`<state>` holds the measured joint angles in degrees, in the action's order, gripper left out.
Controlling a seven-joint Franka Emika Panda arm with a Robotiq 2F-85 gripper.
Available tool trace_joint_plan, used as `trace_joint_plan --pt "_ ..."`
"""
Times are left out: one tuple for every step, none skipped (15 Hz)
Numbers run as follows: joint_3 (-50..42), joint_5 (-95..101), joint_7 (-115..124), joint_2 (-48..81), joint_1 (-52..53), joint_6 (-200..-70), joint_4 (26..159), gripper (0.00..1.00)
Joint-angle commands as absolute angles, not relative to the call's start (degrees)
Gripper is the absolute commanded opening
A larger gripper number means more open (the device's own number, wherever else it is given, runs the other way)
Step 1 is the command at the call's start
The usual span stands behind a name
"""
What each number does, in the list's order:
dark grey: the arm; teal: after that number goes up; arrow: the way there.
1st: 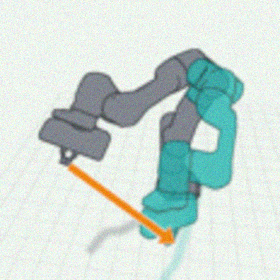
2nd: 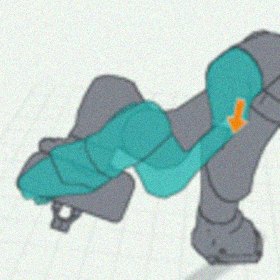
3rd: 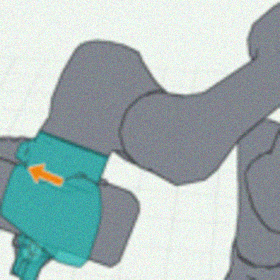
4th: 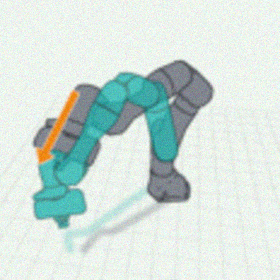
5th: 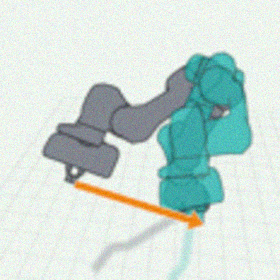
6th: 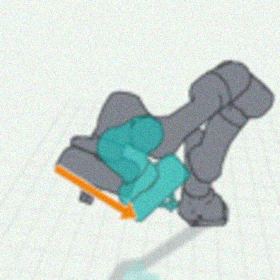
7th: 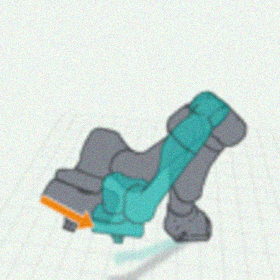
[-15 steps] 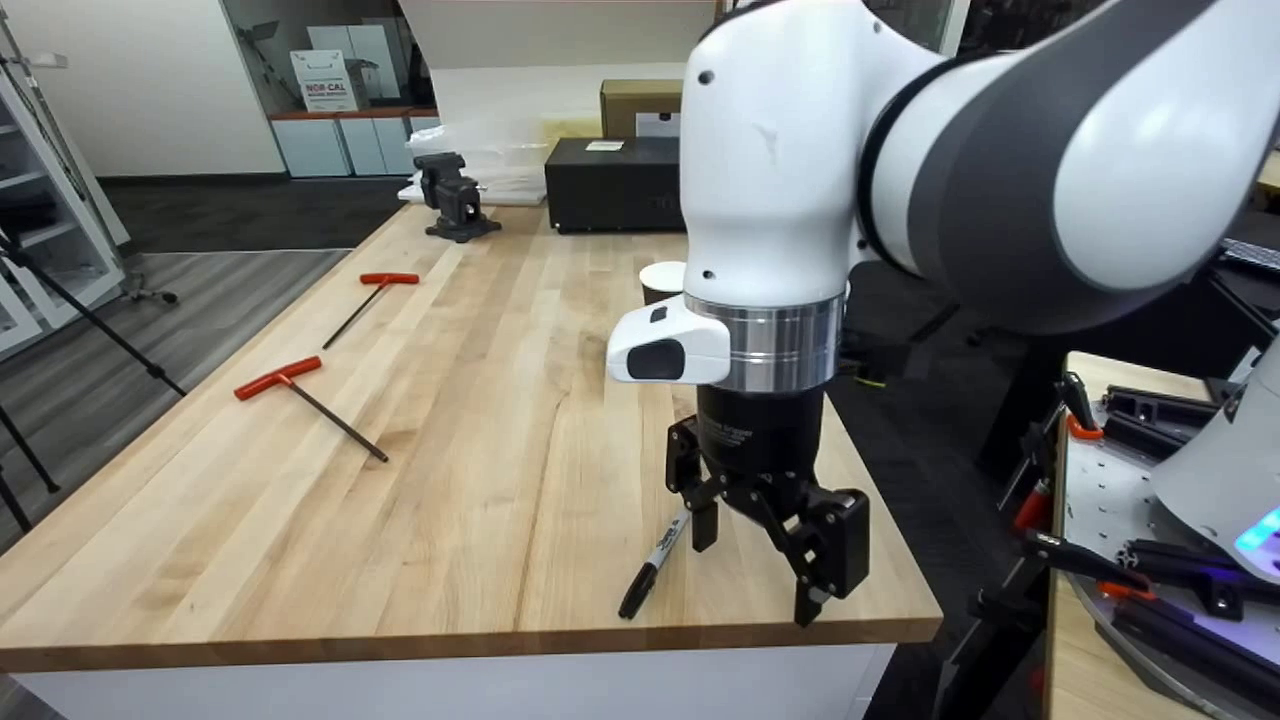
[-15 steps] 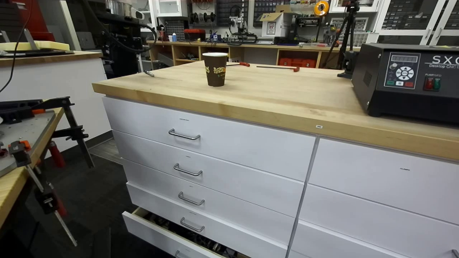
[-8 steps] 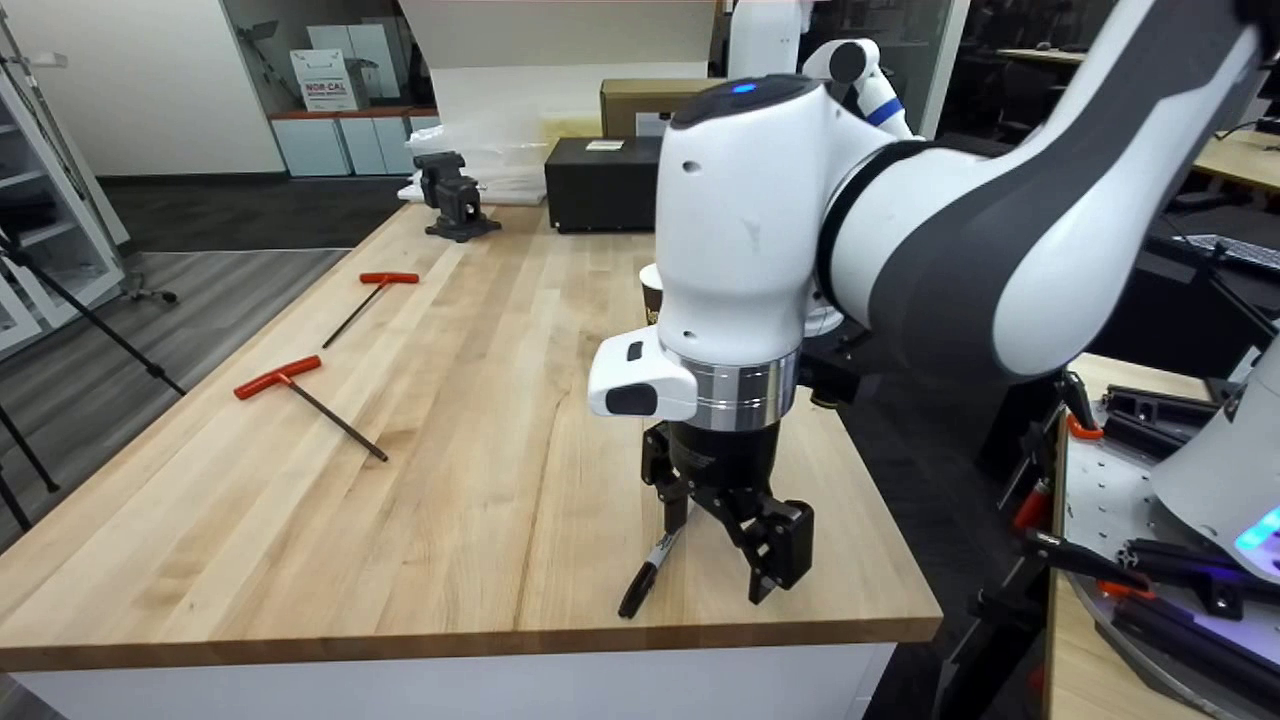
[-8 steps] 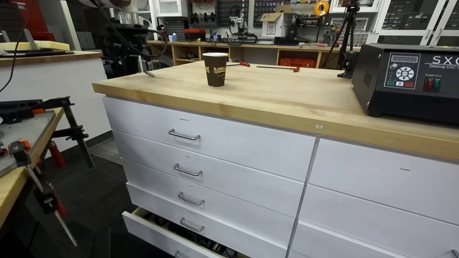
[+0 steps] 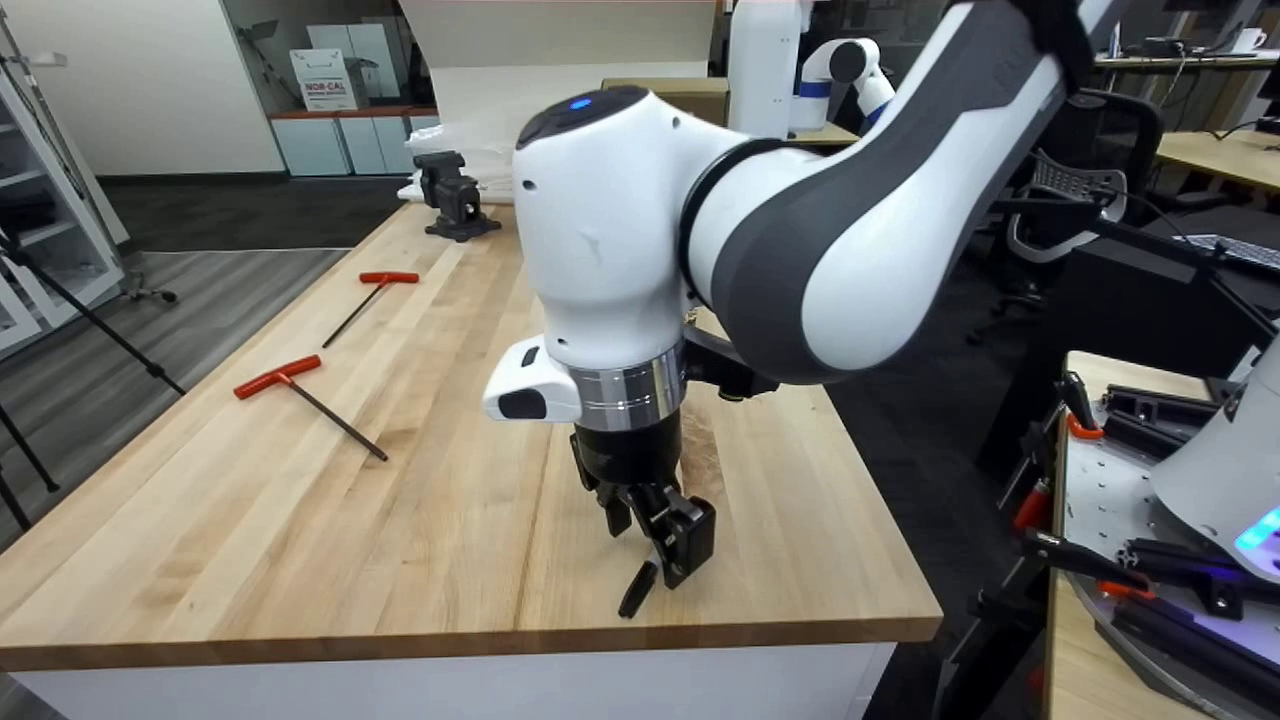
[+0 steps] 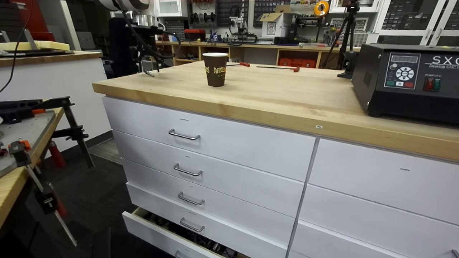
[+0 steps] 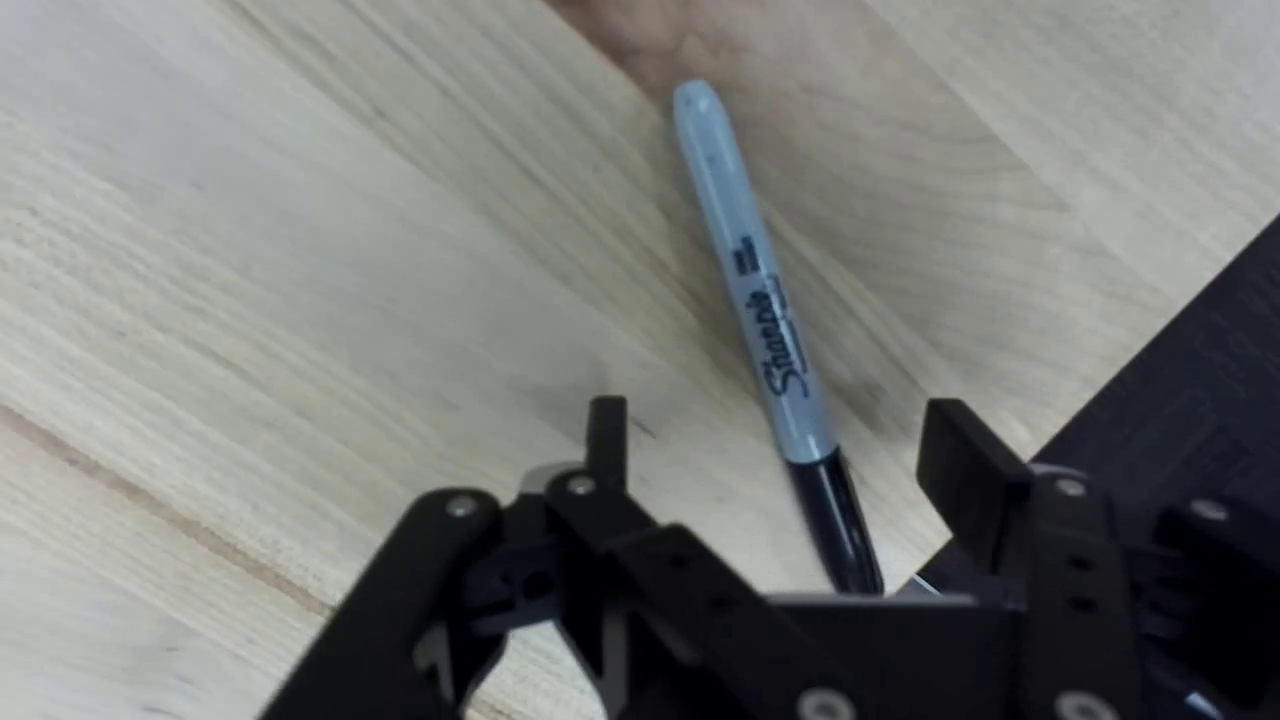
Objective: Put the black pen inside the brown coffee cup then pull it out and set it on the counter
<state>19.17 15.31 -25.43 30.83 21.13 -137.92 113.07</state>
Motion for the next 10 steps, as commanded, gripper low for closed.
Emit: trace_joint_plan --pt "18.4 16.3 -23.4 31.9 22.5 -133.3 107.7 0.47" --pt "18.4 16.2 -23.2 31.5 22.4 -133.0 107.3 0.39" --pt "18.5 16.0 -23.2 31.4 22.4 -132.9 106.7 0.33" --pt "18.3 16.0 -22.8 31.0 22.4 -132.9 106.7 0.76" --pt "18.2 16.0 -22.6 31.0 22.3 -132.8 106.4 0.72" --pt "18.5 15.4 -22.8 30.8 21.9 -132.2 106.5 0.72" --pt "18.4 15.3 -22.7 30.8 21.8 -131.9 106.4 0.78" --pt "18.2 15.5 -22.5 30.7 21.8 -131.6 106.7 0.83" --pt "18.0 15.7 -22.3 30.6 21.8 -131.2 106.8 0.90" --pt "17.8 15.8 -22.2 30.6 21.6 -131.1 107.0 0.96"
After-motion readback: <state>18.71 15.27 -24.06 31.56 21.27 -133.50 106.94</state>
